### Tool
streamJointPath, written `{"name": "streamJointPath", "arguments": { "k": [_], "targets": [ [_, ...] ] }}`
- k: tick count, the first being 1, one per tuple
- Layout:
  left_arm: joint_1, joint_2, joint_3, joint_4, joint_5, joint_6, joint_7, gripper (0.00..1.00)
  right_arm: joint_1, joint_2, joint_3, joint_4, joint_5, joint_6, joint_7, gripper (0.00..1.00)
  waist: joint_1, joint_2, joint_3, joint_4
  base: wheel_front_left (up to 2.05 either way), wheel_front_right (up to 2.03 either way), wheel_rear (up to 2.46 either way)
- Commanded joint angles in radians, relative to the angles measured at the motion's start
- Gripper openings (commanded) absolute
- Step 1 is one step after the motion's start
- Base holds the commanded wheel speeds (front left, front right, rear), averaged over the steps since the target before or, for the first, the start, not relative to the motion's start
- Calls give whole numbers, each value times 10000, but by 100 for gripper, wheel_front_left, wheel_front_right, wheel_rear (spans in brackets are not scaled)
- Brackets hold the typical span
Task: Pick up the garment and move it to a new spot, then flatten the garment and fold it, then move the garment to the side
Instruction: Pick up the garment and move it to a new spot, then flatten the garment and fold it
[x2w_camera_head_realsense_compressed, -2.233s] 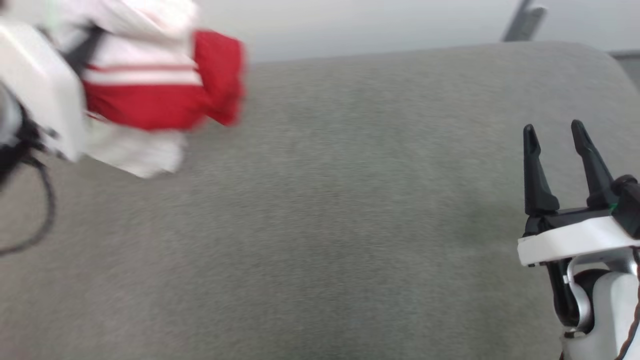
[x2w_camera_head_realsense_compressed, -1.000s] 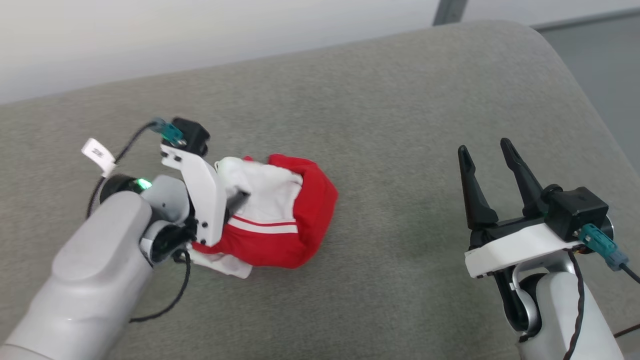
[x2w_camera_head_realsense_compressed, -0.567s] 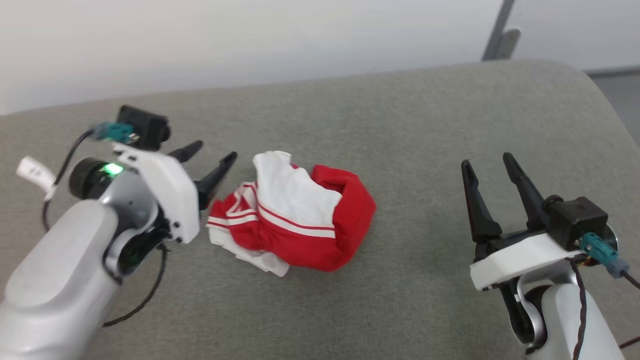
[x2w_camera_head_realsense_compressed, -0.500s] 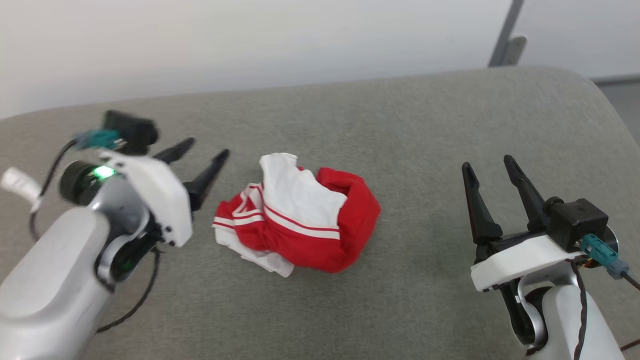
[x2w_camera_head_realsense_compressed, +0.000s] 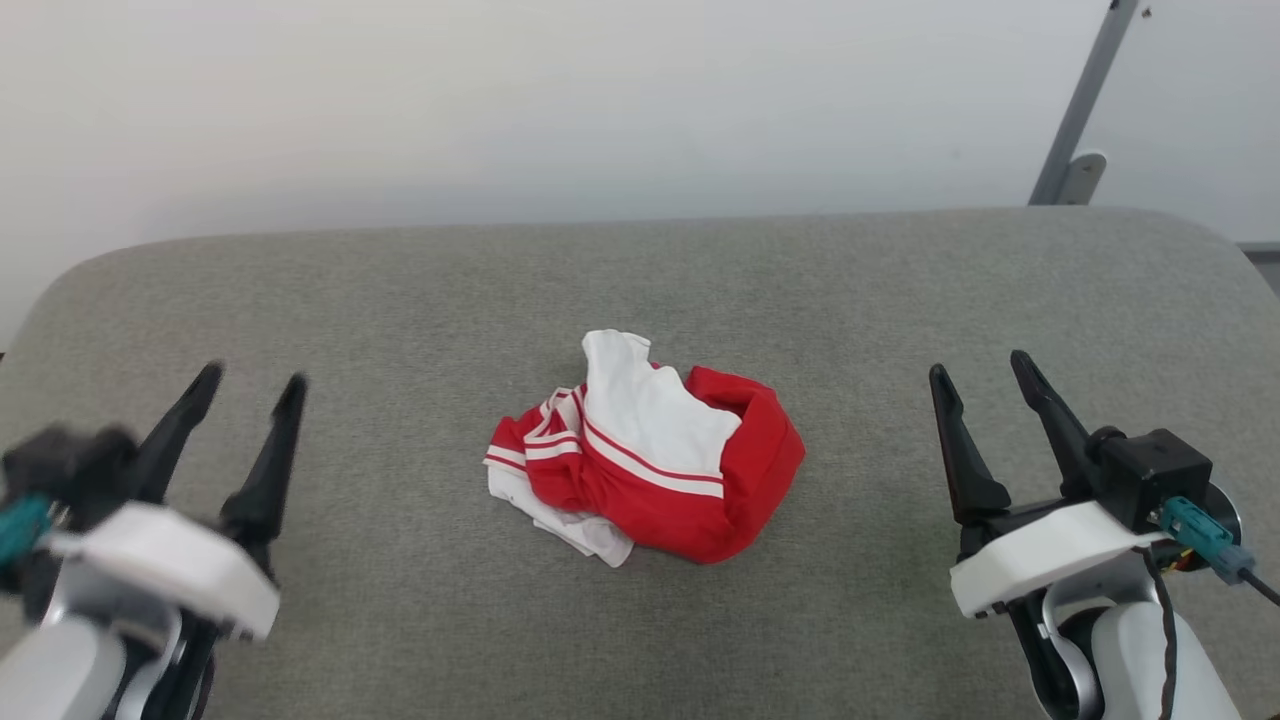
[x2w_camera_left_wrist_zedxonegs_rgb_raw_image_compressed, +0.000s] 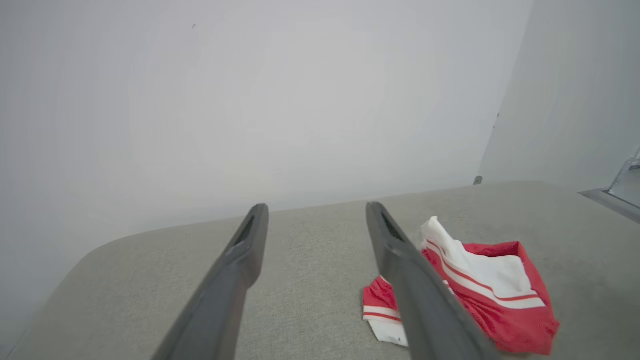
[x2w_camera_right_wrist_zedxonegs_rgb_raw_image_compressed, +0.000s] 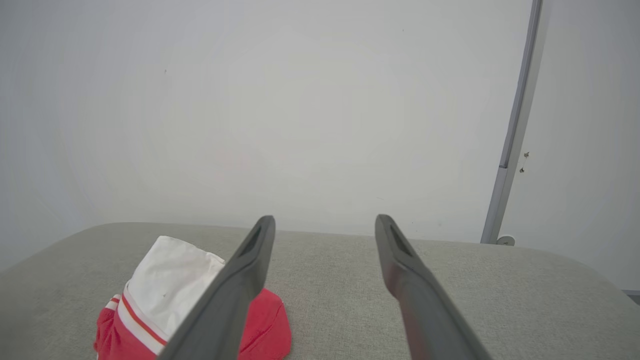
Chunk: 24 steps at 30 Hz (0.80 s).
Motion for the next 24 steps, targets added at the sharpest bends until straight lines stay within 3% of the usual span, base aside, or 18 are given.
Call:
{"name": "streamJointPath", "arguments": {
  "k": [1,7,12,18,24],
  "targets": [
    [336,62,123,-137,-23,138,-218,100,99,-36,-17,-2,69,-5,24,100,0,0,-59,69,0,0,0],
    [1954,151,778,-496,-143,626,-1100,100,315,-146,-137,103,13,-7,-80,100,0,0,-154,238,0,0,0],
    [3080,-58,1559,-576,-59,716,-1347,100,531,-167,-353,191,-79,-5,-128,100,0,0,-230,312,0,0,0],
    [4080,-823,2958,-757,527,253,-1364,100,754,-136,-608,93,-134,-5,-80,100,0,0,-299,370,0,0,0],
    [4712,-1715,4059,-638,1127,-499,-1368,100,908,-83,-738,-54,-154,-5,-11,100,0,0,-304,411,0,0,0]
  ]
}}
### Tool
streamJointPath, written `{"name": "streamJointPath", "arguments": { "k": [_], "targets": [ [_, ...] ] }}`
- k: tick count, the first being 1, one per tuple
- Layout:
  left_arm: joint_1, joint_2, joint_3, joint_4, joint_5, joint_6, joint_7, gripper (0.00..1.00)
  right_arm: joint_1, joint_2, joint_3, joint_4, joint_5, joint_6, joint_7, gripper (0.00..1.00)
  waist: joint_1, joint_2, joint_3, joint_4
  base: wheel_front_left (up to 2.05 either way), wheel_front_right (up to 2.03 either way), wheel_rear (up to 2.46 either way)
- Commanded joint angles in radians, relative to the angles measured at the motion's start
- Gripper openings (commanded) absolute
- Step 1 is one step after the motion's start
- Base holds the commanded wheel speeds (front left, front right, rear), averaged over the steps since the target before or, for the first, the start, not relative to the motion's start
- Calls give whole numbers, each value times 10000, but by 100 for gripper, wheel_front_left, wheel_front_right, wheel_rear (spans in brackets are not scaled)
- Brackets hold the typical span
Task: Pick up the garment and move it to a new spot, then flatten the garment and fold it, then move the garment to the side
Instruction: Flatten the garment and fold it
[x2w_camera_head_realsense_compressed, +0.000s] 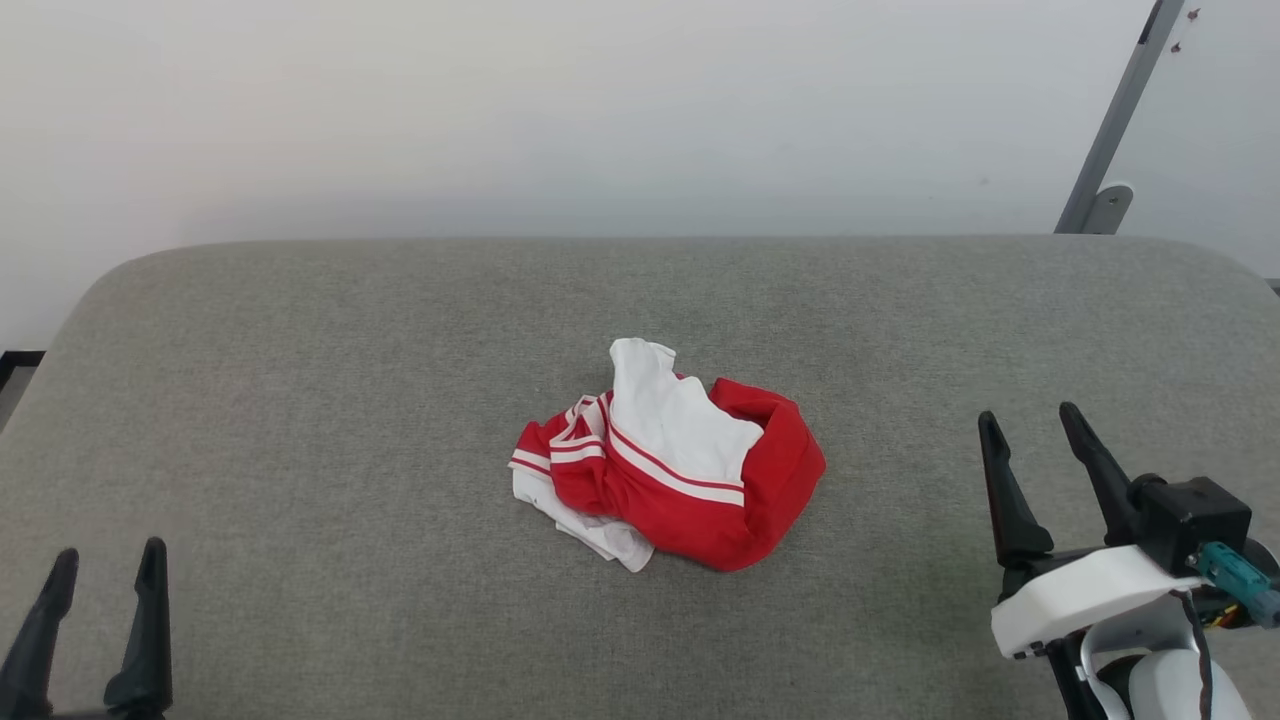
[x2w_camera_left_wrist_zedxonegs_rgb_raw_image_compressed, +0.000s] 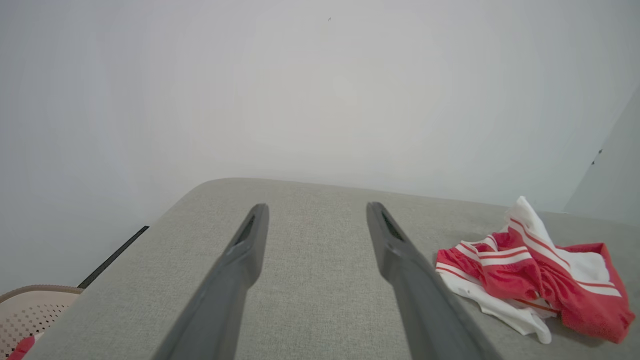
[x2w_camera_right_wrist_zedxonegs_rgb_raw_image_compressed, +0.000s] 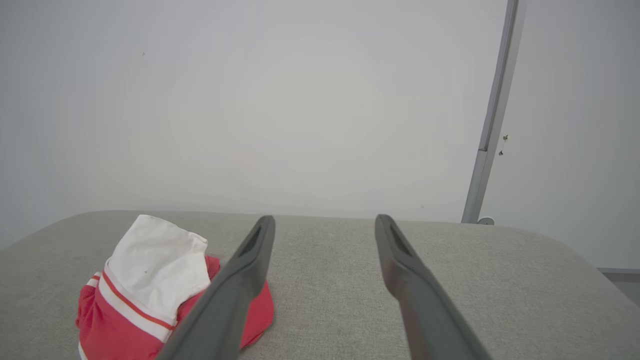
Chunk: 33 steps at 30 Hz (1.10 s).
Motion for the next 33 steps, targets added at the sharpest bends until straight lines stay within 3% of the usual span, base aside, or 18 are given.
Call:
{"name": "streamJointPath", "arguments": {
  "k": [1,9,16,27,33],
  "targets": [
    [156,-158,149,54,150,-161,-49,100,115,47,-21,-77,-40,-7,47,100,0,0,1,19,0,0,0],
    [249,-945,765,332,671,-929,-50,100,93,99,153,-141,113,-5,319,100,0,0,19,225,0,0,0],
    [155,-1346,926,409,938,-1240,-51,100,-274,-99,877,-13,317,-5,913,100,0,0,107,536,0,0,0],
    [-535,-1803,326,606,1237,-1607,-52,100,-2090,-772,2893,1052,1076,-7,2708,100,0,0,754,1693,0,0,0],
    [-1022,-1949,-130,875,1306,-1741,-50,100,-3150,-919,3464,1852,1416,-7,3721,100,0,0,1146,2355,0,0,0]
  ]
}}
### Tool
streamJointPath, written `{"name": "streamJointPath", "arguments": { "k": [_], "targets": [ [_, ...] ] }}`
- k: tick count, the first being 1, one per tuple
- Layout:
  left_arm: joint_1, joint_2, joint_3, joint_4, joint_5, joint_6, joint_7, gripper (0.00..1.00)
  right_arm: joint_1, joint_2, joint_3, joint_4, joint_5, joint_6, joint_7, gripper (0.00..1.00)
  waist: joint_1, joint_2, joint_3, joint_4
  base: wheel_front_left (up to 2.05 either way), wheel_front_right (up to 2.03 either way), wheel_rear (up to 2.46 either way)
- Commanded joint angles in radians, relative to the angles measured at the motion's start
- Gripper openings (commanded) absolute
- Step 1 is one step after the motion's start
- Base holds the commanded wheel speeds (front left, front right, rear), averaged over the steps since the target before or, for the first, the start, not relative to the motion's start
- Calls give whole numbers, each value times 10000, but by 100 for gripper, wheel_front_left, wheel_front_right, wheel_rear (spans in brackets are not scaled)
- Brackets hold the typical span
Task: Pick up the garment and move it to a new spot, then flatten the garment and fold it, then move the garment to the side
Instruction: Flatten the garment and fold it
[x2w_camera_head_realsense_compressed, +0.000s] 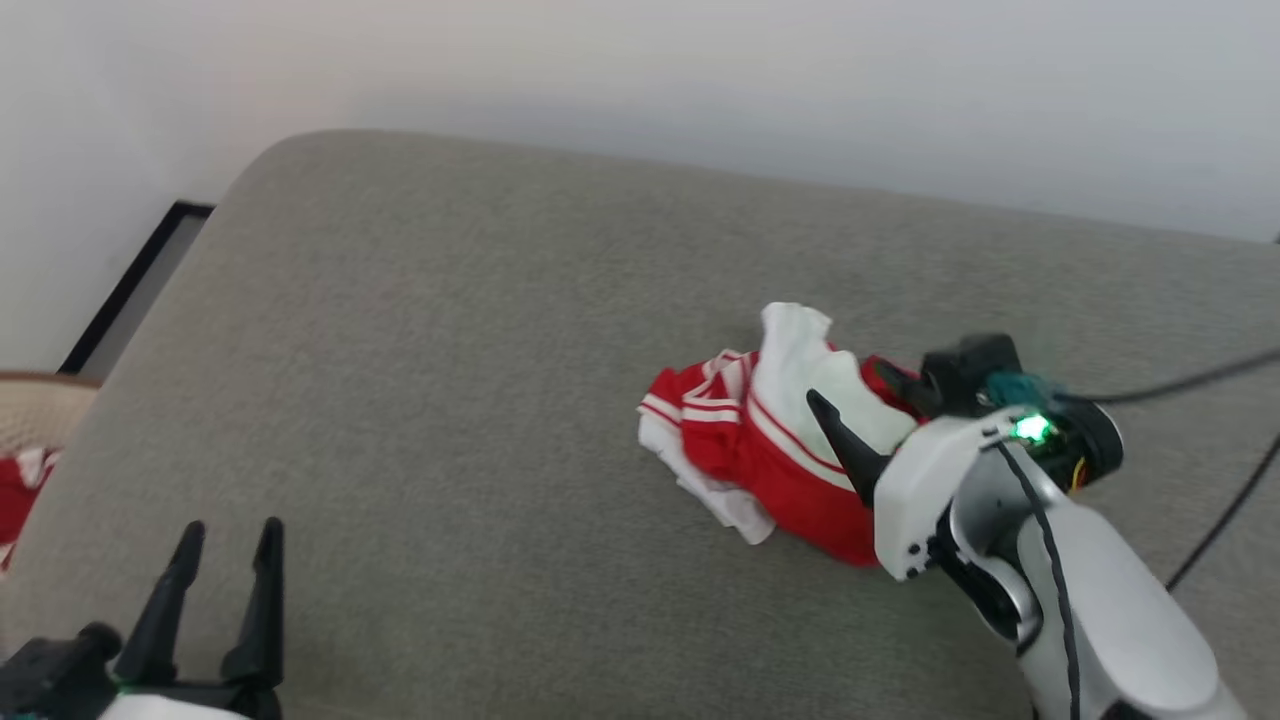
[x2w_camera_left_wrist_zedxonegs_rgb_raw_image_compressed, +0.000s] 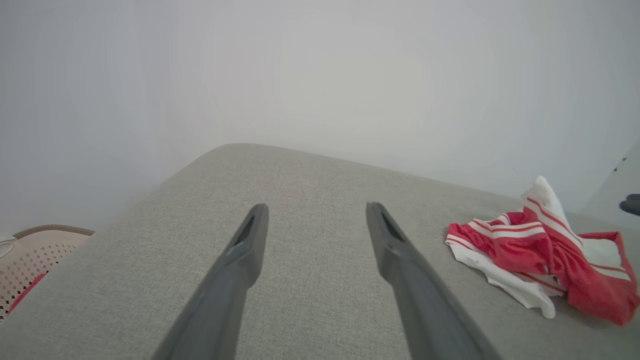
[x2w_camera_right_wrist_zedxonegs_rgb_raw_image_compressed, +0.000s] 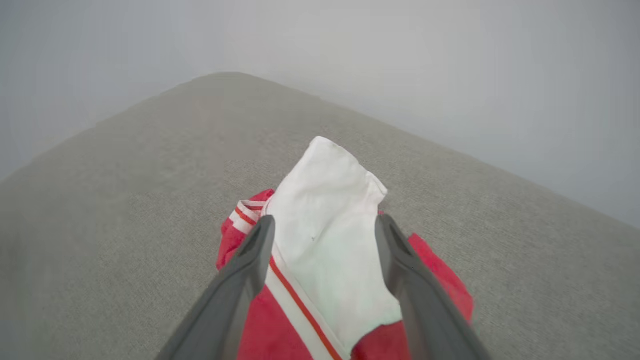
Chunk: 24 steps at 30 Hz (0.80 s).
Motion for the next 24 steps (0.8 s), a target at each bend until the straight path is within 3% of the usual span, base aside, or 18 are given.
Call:
{"name": "streamJointPath", "arguments": {
  "k": [1,14,15,16,17,24],
  "targets": [
    [-249,-71,-143,98,34,-88,-48,100,-327,-55,156,218,89,-5,273,100,0,0,293,399,0,0,0],
    [-1245,-432,-1060,808,-57,-223,-49,100,-2166,-271,619,2281,-461,-8,1461,100,0,0,1009,1537,0,0,0],
    [-1298,-457,-1085,856,-88,-229,-49,100,-2256,-256,641,2482,-583,-8,1522,85,0,0,1042,1577,0,0,0],
    [-1351,-471,-1093,898,-101,-235,-49,100,-2355,-252,619,2640,-673,-8,1512,18,0,0,1059,1605,0,0,0],
    [-1387,-469,-1083,930,-110,-238,-49,100,-2439,-192,505,2791,-702,-8,1468,0,0,0,1075,1623,0,0,0],
    [-1303,-500,-882,969,-195,-236,-49,100,-2704,-4,-162,2956,-718,-8,1365,0,0,0,1009,1457,0,0,0]
  ]
}}
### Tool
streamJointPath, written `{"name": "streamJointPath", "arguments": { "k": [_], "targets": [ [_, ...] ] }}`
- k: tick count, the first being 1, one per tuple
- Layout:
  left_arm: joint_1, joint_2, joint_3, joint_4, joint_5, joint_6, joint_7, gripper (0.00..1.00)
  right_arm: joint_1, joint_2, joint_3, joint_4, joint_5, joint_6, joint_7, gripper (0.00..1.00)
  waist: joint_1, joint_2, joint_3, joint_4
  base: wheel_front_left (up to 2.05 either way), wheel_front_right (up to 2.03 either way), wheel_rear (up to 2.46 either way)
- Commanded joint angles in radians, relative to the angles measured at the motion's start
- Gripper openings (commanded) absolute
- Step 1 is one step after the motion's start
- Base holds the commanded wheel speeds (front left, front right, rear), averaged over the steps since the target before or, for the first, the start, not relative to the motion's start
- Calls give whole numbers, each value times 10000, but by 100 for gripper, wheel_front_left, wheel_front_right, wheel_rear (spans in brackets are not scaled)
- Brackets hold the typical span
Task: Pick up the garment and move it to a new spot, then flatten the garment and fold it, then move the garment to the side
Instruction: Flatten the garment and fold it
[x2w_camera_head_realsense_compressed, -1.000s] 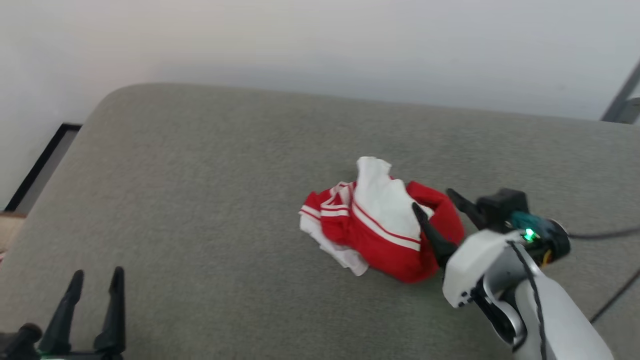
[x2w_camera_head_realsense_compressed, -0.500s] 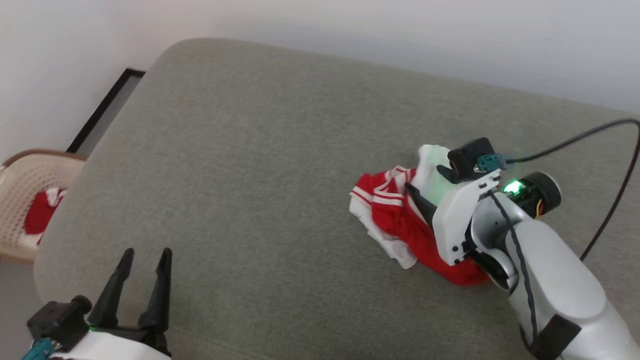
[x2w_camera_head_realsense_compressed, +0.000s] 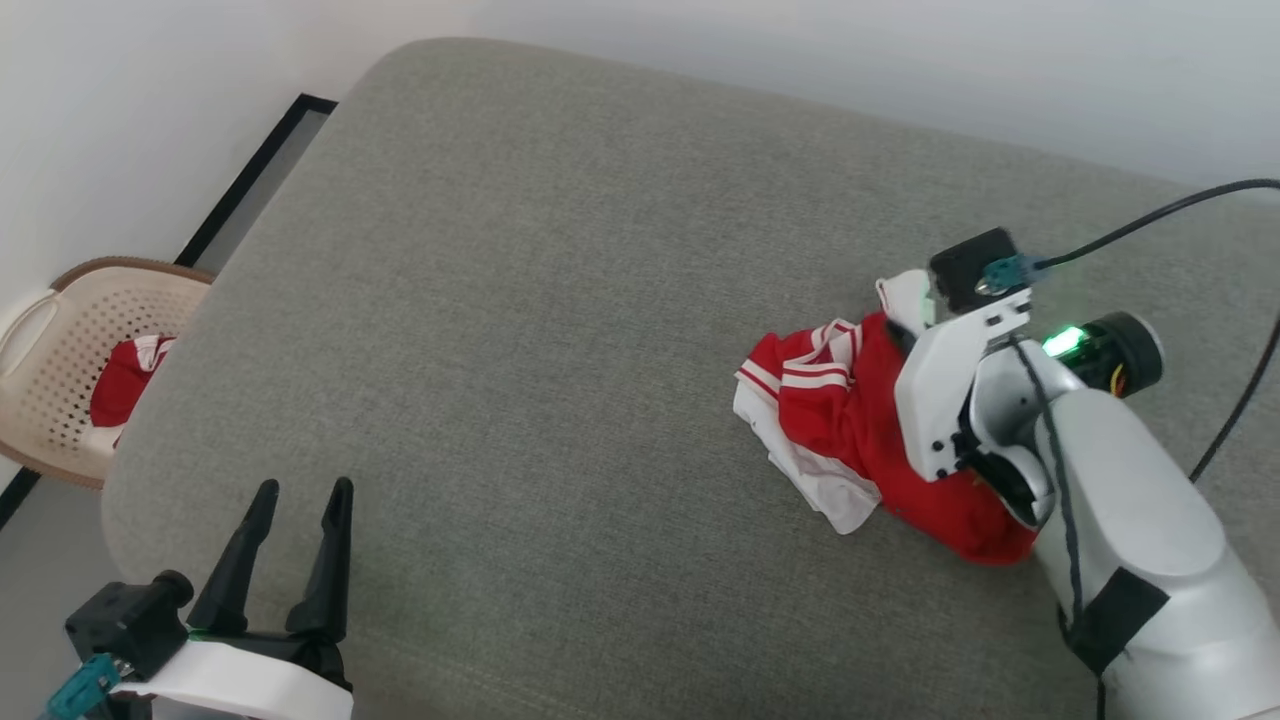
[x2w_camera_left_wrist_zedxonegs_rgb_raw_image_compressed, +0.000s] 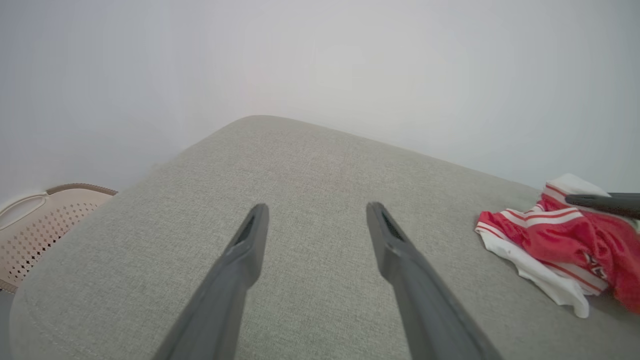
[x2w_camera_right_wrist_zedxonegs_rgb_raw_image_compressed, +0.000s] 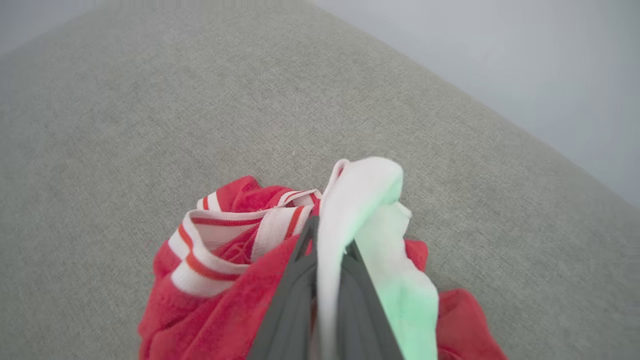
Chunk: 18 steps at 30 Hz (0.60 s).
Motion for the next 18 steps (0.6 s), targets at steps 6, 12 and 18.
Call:
{"name": "streamJointPath", "arguments": {
  "k": [6,12,18],
  "targets": [
    [111,90,160,-99,-103,-27,-49,100,-50,-248,-744,-769,30,-10,107,0,0,0,-152,-421,0,0,0],
    [178,122,274,-176,-35,-28,-49,100,330,-671,-2089,-1925,-383,-12,670,0,0,0,-218,-894,0,0,0],
    [187,130,305,-227,-59,-27,-49,100,1029,-741,-3999,-2674,-1189,-10,1591,0,0,0,-224,-1190,0,0,0]
  ]
}}
